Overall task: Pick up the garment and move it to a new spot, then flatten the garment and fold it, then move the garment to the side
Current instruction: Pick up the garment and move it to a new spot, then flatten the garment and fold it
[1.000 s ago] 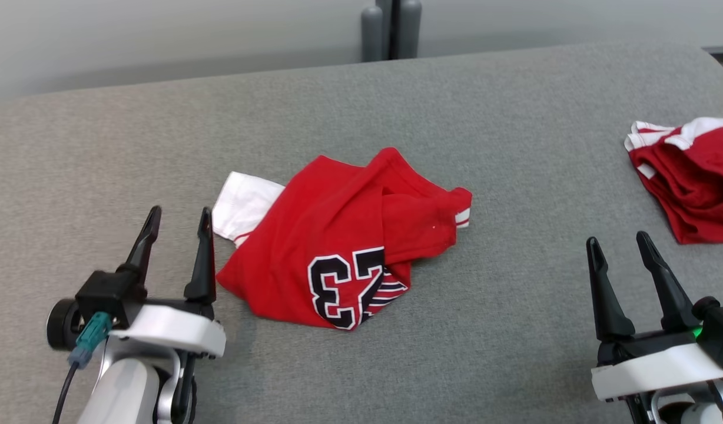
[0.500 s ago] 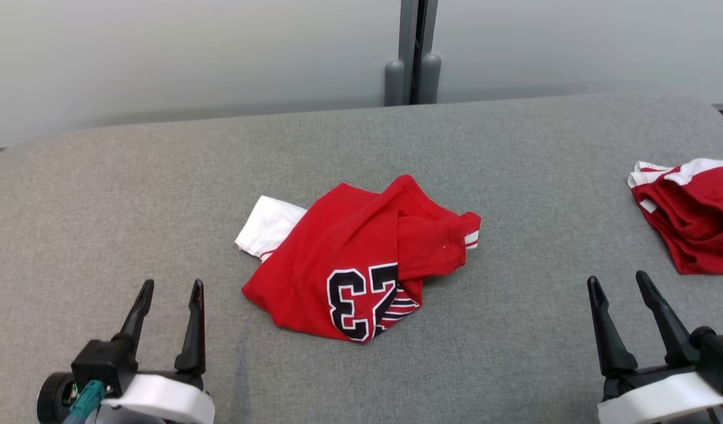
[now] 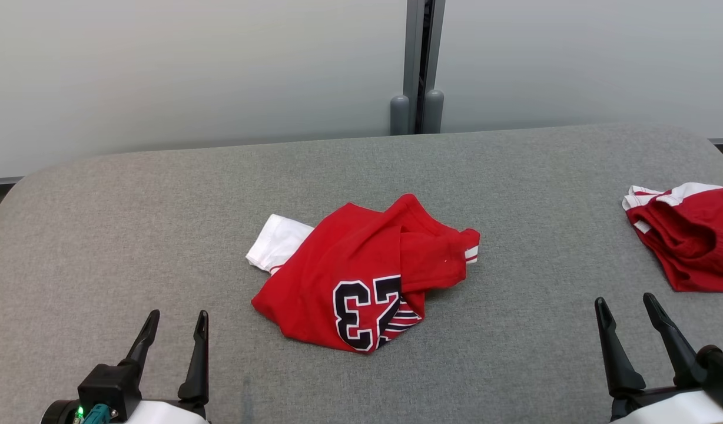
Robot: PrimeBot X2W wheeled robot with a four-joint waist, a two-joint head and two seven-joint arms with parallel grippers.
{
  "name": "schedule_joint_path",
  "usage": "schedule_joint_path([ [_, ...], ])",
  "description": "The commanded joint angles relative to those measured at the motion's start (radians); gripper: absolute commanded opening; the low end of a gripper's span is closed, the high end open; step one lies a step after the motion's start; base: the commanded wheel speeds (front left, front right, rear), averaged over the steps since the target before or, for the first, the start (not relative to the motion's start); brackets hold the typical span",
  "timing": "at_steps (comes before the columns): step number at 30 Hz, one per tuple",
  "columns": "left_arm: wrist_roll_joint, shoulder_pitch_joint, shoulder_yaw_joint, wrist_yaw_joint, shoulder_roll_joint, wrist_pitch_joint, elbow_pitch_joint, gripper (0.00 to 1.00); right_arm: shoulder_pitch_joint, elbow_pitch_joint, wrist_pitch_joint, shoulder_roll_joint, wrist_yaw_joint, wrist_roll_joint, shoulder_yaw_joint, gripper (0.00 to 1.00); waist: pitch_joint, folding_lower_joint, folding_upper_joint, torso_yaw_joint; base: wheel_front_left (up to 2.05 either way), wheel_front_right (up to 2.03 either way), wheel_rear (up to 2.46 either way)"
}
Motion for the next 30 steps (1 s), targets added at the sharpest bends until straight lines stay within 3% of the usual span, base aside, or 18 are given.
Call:
schedule_joint_path([
  [1, 0.0, 0.014, 0.002, 0.003, 0.009, 0.0, -0.006, 1.0, 0.012, -0.005, 0.004, -0.001, 0.0, -0.003, -0.005, 1.0, 0.0, 0.0, -0.0001, 0.0, 0.0, 0.0, 0.0],
  [21, -0.006, -0.015, -0.008, 0.015, 0.016, 0.001, -0.016, 1.0, -0.007, -0.009, 0.002, 0.005, 0.0, 0.0, -0.007, 1.0, 0.025, 0.0, -0.0001, 0.013, 0.0, 0.0, 0.0],
  [30, 0.003, -0.106, -0.025, -0.009, 0.011, -0.016, -0.015, 1.0, -0.079, 0.011, 0.015, -0.023, 0.0, 0.022, 0.048, 1.0, 0.118, 0.0, -0.0001, 0.083, 0.0, 0.0, 0.0],
])
